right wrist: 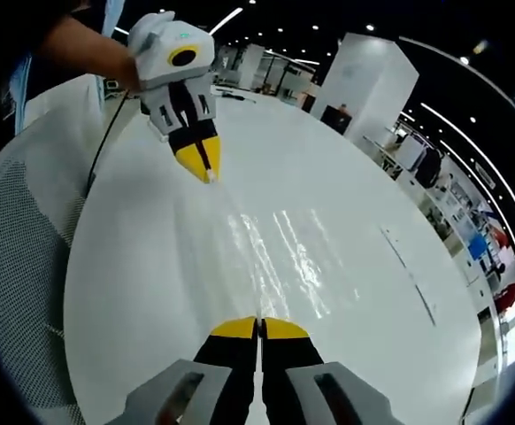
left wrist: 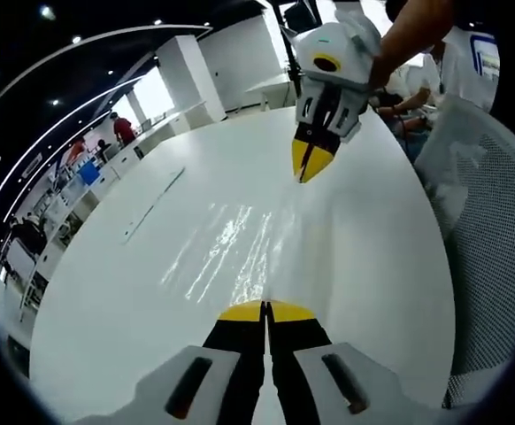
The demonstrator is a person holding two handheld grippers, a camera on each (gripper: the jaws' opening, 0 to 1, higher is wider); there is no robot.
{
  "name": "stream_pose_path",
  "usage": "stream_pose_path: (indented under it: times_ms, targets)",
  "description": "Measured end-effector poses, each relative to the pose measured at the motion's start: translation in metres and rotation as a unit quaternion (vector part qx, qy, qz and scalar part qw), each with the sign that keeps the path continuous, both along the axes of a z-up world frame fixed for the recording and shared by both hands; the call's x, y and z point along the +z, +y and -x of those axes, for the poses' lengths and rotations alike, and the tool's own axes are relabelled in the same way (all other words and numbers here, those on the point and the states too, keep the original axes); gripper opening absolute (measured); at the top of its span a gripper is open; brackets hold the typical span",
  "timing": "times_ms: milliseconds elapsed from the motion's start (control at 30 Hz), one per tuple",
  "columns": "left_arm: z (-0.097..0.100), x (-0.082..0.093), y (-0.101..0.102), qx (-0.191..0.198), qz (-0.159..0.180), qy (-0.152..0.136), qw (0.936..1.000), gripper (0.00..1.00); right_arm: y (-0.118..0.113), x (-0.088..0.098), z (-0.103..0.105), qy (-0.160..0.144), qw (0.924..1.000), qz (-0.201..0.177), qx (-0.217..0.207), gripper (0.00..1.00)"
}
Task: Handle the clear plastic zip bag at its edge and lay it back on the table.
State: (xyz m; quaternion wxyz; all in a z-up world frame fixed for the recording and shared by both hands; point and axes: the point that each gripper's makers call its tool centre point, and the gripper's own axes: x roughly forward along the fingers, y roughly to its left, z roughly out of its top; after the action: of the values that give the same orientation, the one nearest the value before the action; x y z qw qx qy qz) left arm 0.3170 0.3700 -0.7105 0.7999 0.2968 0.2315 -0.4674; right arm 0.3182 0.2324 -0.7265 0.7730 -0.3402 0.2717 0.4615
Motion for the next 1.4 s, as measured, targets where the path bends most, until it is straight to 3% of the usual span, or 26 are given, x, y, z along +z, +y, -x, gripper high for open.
stream_pose_path:
  times_ms: [467,900,1100,1300,1400]
  targets:
    - [0.006,-0.016,0.007,0.000,-0.018,0.023,0.9996,0.00,-0.005,-0.023,0.003,0.025,0.9996,0.006,-0.012,0.00]
    - [0.038,-0.045,0.010,-0.019,-0.030,0.074,0.9967,0.06,-0.014,-0.048,0.026,0.048,0.9986,0.019,-0.013,0.04]
    - [0.047,-0.049,0.014,-0.008,-0.023,0.087,0.9959,0.11,-0.021,-0.043,0.036,0.054,0.9981,0.011,-0.029,0.06]
    - [0.056,-0.052,0.017,-0.003,-0.021,0.098,0.9950,0.19,-0.020,-0.035,0.041,0.059,0.9964,-0.022,-0.058,0.12]
    - [0.060,-0.043,0.016,0.017,0.013,0.099,0.9949,0.20,-0.021,-0.028,0.045,0.063,0.9934,-0.051,-0.081,0.18]
